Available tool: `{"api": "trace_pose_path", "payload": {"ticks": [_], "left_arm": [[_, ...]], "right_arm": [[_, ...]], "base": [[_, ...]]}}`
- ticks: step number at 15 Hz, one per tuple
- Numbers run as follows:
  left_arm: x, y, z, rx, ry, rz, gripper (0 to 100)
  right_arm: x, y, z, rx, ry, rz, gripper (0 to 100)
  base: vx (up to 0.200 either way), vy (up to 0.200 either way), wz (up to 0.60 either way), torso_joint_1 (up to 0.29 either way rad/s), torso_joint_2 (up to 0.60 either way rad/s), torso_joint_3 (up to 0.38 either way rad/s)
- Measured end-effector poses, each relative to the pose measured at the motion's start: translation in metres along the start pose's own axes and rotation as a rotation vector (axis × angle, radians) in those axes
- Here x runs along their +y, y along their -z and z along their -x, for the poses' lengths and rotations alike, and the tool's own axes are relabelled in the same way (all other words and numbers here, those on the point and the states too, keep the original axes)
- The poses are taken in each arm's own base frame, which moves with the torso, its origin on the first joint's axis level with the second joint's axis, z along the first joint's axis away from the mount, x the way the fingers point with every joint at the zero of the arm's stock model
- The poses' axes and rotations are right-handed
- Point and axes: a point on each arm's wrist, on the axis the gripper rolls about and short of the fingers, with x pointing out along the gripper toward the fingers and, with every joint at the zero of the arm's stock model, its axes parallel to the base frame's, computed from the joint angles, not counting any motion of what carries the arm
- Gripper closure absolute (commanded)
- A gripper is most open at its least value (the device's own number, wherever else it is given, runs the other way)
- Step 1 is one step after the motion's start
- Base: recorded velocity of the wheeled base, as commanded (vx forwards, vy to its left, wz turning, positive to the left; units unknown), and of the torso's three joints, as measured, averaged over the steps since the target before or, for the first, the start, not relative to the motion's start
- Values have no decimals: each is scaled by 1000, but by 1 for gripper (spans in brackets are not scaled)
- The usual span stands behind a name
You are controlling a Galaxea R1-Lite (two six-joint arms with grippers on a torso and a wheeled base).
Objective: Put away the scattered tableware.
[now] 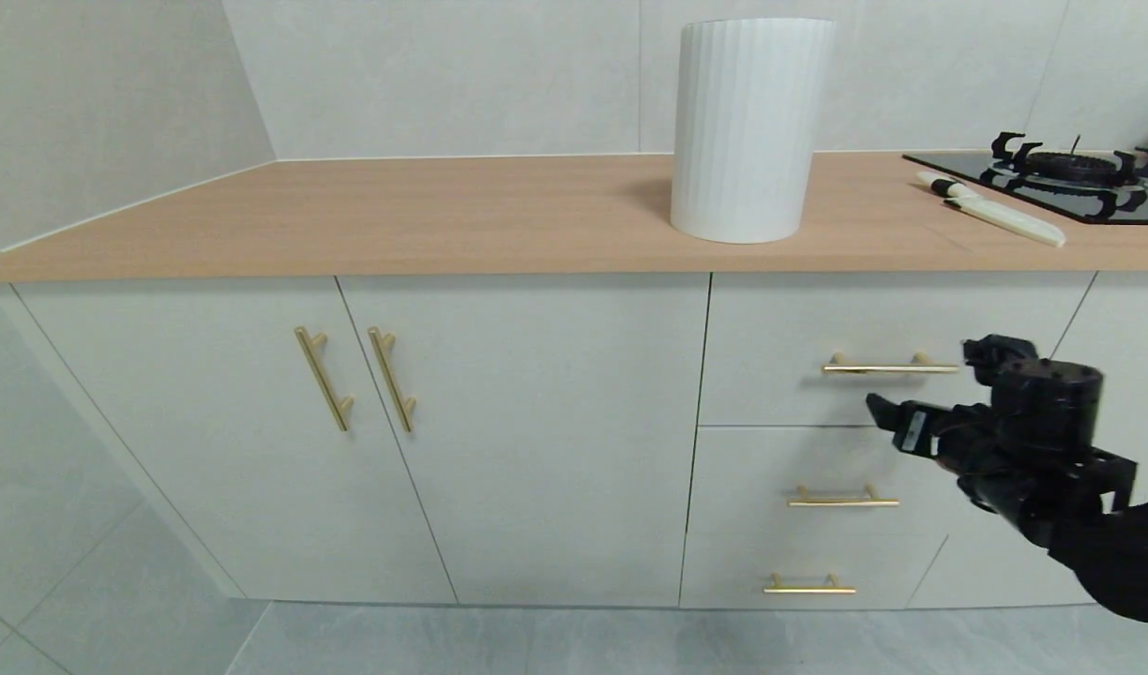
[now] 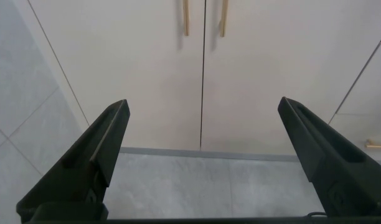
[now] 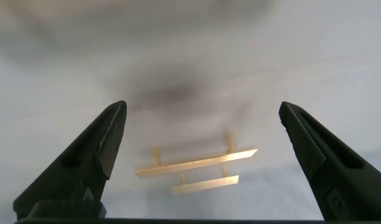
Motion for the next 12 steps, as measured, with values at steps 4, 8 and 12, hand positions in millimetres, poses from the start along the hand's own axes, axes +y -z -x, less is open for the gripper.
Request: {"api": "trace_pose_path", "payload": {"ticks": [4,8,12], "left_arm": [[0,0,0,0,0,0,0],[0,0,0,0,1,0,0],[0,0,0,0,0,0,0]], "right_arm": [[-22,-56,82,-231,100,65,0],[-57,-62,171,-376,146,87,0],[-94,-26,236,-397,226,106,0]], "base": [[0,0,0,0,0,0],[0,0,0,0,0,0],[0,0,0,0,0,0]]}}
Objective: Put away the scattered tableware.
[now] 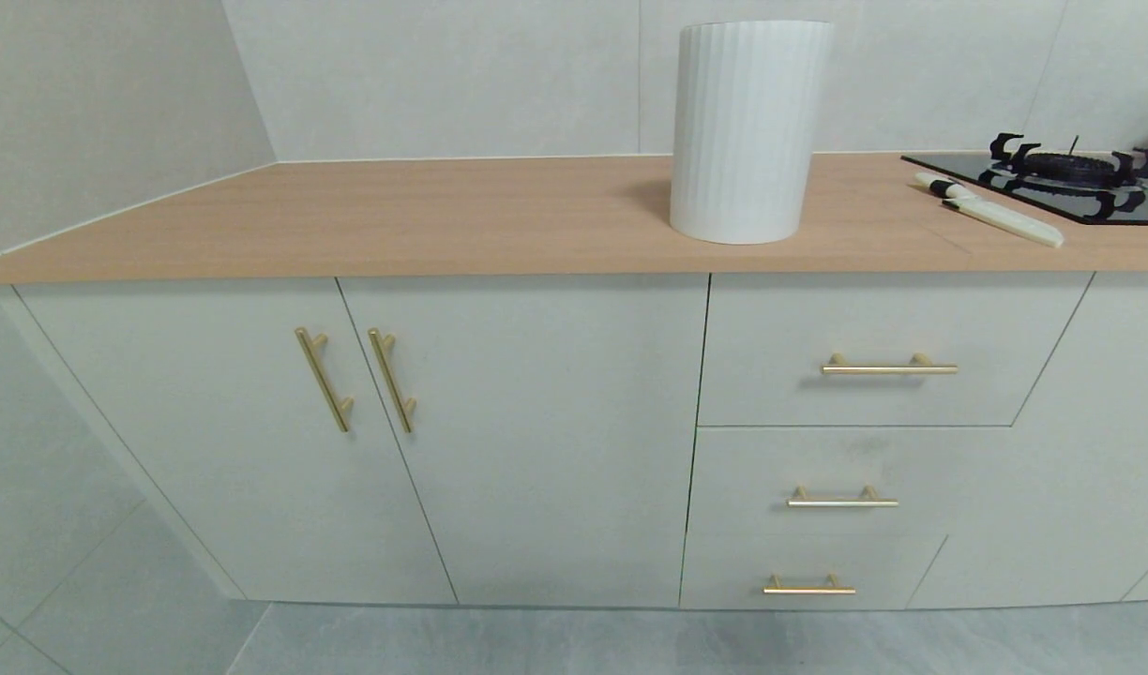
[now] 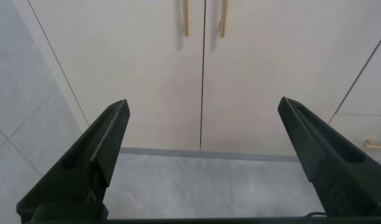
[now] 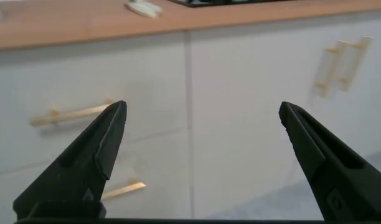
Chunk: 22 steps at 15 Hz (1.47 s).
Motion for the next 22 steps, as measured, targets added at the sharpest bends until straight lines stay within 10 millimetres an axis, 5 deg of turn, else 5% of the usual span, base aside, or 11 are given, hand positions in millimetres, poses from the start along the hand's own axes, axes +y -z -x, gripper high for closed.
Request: {"api": "trace_pose_path", "payload": {"ticks": [7,17,22], "left_arm": [[0,0,0,0,0,0,0],[0,0,0,0,0,0,0],[0,0,0,1,1,-7,0]], "right_arm": [[-41,50,76,-3,125,23,0],[-34,80,89,152,-378,-22,0],[-33,81,90,163,-400,-22,0]], "base": [[0,0,0,0,0,0],[0,0,0,0,0,0],[0,0,0,0,0,0]]}}
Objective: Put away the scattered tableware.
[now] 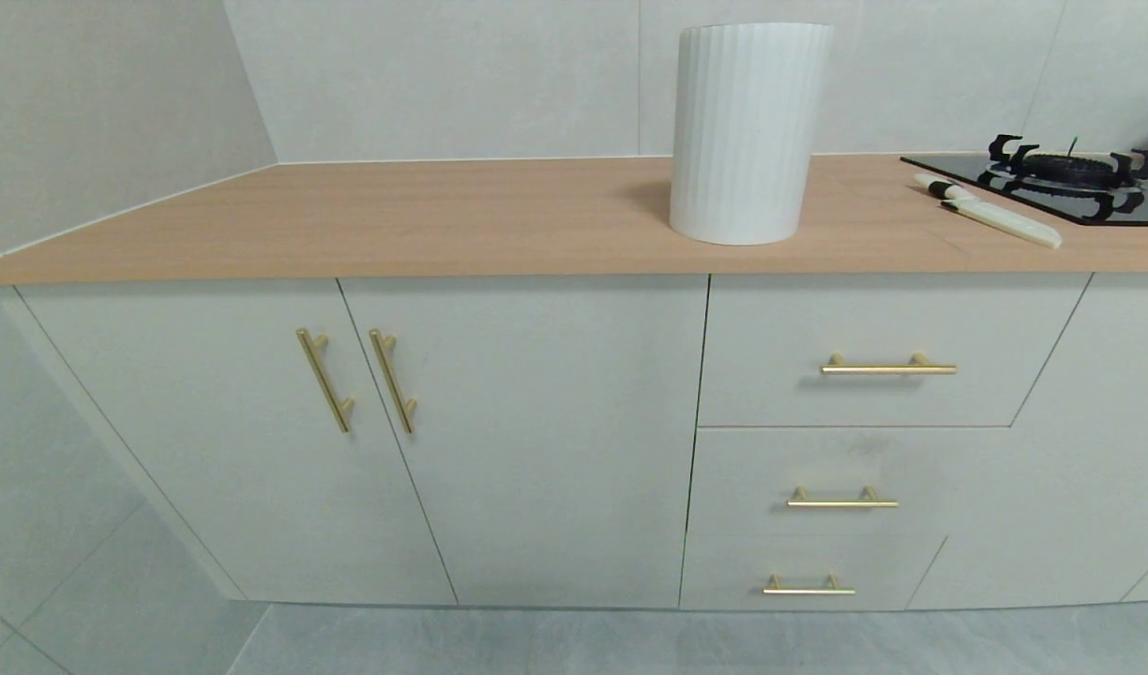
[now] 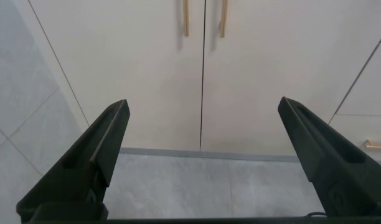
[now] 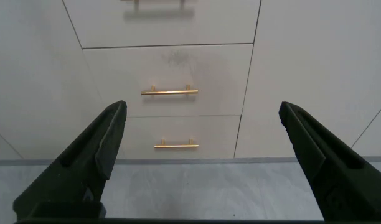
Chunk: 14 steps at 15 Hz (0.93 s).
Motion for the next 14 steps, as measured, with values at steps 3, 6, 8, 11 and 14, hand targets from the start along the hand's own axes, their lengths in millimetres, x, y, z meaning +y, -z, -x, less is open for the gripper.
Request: {"api": "trace_pose_path", "payload": {"ticks": [3,6,8,11,14], "left_arm": [[0,0,0,0,-1,10,0],[0,0,0,-1,-1,10,0],[0,0,0,-1,0,9,0],[0,0,0,-1,-1,10,0],[0,0,0,-1,0,10,0]], "right_arm": [[0,0,0,1,0,0,0],[0,0,0,1,0,0,0],[0,0,0,1,1,0,0],[0,0,0,1,0,0,0],[0,0,0,2,0,0,0]], "base": [[0,0,0,0,0,0],[0,0,0,0,0,0],[200,0,0,0,0,2],[200,0,0,1,4,2],[200,0,0,1,4,4]]}}
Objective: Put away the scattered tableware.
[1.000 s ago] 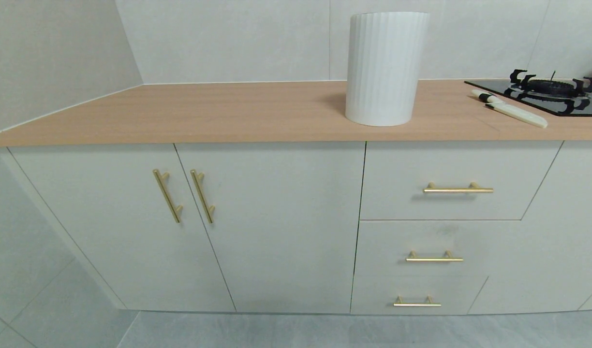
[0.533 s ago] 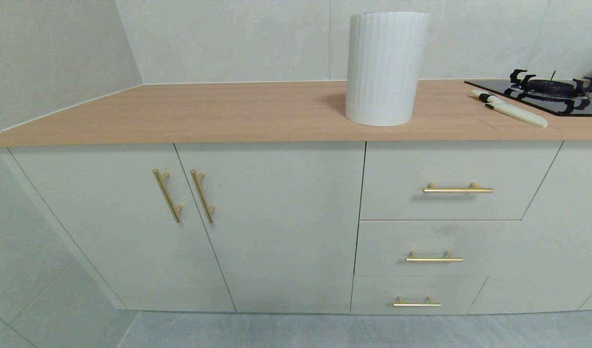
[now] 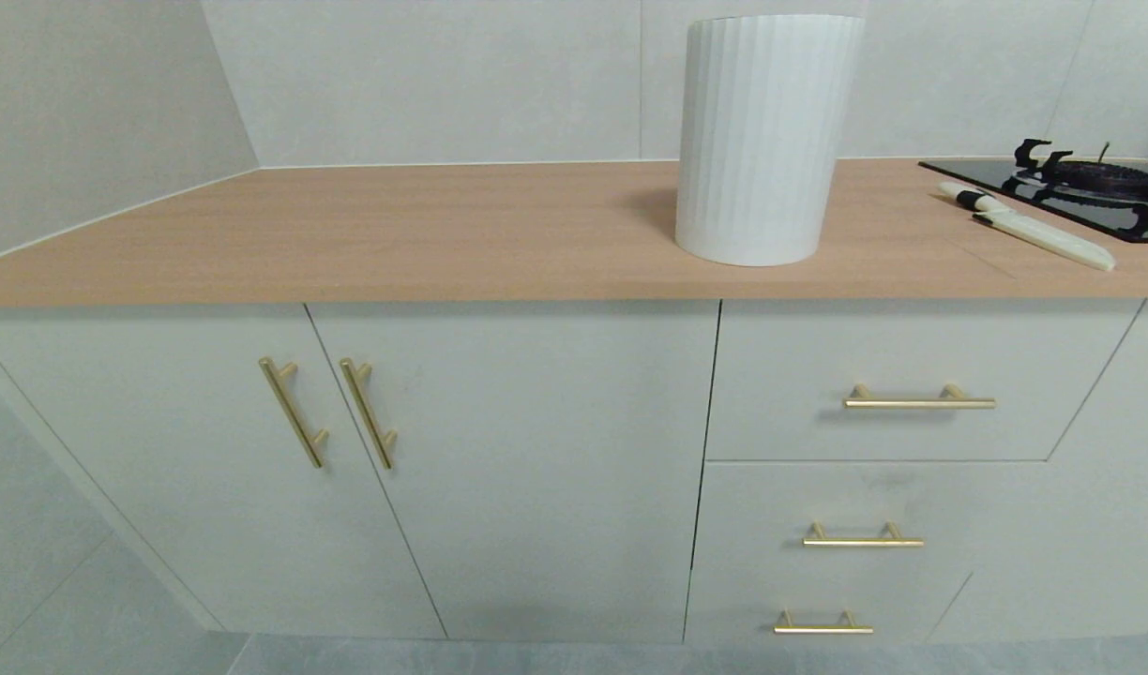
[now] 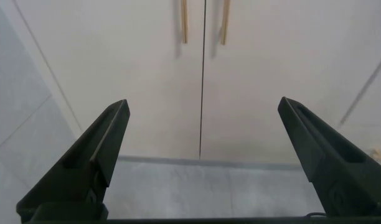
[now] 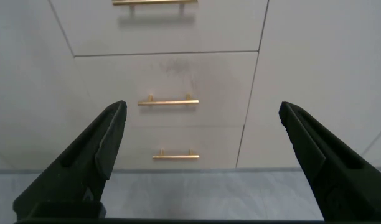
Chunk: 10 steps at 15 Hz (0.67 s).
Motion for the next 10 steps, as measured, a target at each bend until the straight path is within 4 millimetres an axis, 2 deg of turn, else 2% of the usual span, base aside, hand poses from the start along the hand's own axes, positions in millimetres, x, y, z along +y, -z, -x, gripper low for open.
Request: {"api": "trace_pose_path", "payload": {"ticks": [1,7,10], "left_arm": [[0,0,0,0,-1,0,0],[0,0,0,0,-1,1,0],[0,0,0,-1,-1,1,0]], "right_arm": [[0,0,0,0,0,0,0],[0,0,0,0,0,0,0],[0,0,0,1,-1,0,0]], "base": [[200,0,0,2,7,2],[0,0,0,0,0,0],[0,0,-600,-1,2,1]]}}
